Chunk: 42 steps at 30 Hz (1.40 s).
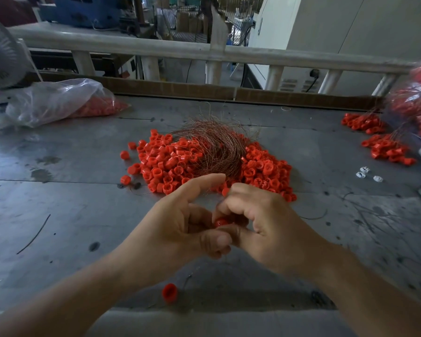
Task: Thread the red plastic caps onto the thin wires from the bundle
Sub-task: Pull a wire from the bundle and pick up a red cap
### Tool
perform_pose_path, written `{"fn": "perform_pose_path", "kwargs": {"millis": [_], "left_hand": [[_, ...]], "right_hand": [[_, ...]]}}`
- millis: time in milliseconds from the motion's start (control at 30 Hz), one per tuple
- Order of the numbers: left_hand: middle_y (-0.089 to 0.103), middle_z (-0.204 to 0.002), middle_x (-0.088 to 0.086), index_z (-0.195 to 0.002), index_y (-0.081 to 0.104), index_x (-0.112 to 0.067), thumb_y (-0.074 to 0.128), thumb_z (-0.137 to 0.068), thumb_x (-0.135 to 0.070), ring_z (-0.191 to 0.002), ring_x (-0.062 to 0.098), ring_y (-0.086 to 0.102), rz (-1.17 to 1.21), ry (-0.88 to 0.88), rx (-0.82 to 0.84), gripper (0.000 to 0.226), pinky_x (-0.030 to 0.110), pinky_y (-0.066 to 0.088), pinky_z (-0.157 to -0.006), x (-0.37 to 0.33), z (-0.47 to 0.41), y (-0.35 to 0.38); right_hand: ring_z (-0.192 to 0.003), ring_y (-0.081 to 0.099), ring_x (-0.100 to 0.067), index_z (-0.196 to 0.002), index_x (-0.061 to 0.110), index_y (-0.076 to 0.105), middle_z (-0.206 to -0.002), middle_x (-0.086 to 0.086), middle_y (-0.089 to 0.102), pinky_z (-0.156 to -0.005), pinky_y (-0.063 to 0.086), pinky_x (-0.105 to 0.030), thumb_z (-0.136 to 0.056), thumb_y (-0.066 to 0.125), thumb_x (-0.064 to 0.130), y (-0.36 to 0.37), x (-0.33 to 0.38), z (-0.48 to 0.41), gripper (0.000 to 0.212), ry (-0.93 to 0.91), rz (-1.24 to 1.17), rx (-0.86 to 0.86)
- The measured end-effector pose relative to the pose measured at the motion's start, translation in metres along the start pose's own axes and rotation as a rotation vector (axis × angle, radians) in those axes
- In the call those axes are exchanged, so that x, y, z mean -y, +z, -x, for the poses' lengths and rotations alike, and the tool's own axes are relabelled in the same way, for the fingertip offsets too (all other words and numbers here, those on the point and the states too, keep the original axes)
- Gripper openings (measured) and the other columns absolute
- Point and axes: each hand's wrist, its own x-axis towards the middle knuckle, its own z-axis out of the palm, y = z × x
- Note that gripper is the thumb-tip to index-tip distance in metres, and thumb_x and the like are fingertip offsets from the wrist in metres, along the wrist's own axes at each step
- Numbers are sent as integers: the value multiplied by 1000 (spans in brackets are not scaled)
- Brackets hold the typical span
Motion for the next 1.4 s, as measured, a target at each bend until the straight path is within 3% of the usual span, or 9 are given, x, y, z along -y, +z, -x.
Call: {"fn": "perform_pose_path", "kwargs": {"millis": [167,400,533,700,867,967,1067,1200,1400], "left_hand": [[68,-68,12,-117,54,-42,75,-67,-18,-64,22,67,38,18,27,59,25,53,-58,-4,5,3],[67,-68,11,-118,50,-26,78,-67,-19,-63,23,67,77,-86,39,59,25,53,-57,-9,1,2],[66,-67,17,-107,65,-23,86,-52,-39,-57,27,66,177,-184,57,61,26,52,-49,-14,-2,-6],[69,-70,13,-92,73,-18,88,-50,-30,-57,19,67,331,-109,-46,46,23,53,-49,-13,-6,-13],[71,-75,15,-74,73,-8,86,-50,-30,-59,14,68,448,-39,-54,35,19,54,-52,-16,-7,-22],[69,-73,13,-64,69,-9,89,-44,-31,-53,12,64,395,-35,-79,36,17,51,-48,-18,-7,-24],[63,-61,8,-57,67,-12,92,-36,-29,-49,13,62,303,-53,-108,37,17,49,-45,-20,-6,-27],[60,-53,7,-57,68,-15,80,-44,-9,-47,16,62,29,-161,-110,19,19,46,-40,-24,-6,-33],[60,-52,-3,-56,68,-23,74,-47,-41,-46,-1,49,-427,-324,-11,21,12,35,-42,-22,-7,-44]], "right_hand": [[-72,49,2,-76,9,64,-75,21,46,-66,40,-10,-74,62,12,2,2,2,4,2,-27,-17],[-72,52,2,-77,19,65,-73,17,52,-67,43,-11,-77,71,21,-2,-2,0,6,92,-183,33],[-66,54,1,-72,31,65,-74,15,57,-64,46,-13,-61,73,38,-2,-2,-2,15,179,-378,30],[-70,62,-10,-80,29,67,-73,5,66,-69,53,-29,-58,80,40,-3,-8,0,28,346,-564,75],[-49,53,1,-72,25,65,-57,10,61,-48,42,-12,-76,61,34,-5,-3,-2,11,324,-485,-4],[-44,48,3,-73,24,65,-55,12,58,-44,36,-7,-74,59,37,-11,-2,-3,14,293,-435,-79],[-42,47,1,-73,25,64,-54,14,56,-42,34,-7,-82,64,17,-12,-4,-1,12,286,-364,-96],[-57,53,1,-71,23,66,-62,12,58,-52,39,-9,-80,68,13,-8,-6,0,14,284,-179,-58],[-64,50,7,-81,20,72,-66,19,50,-62,38,-4,-79,67,22,7,-3,1,5,275,87,163]]}}
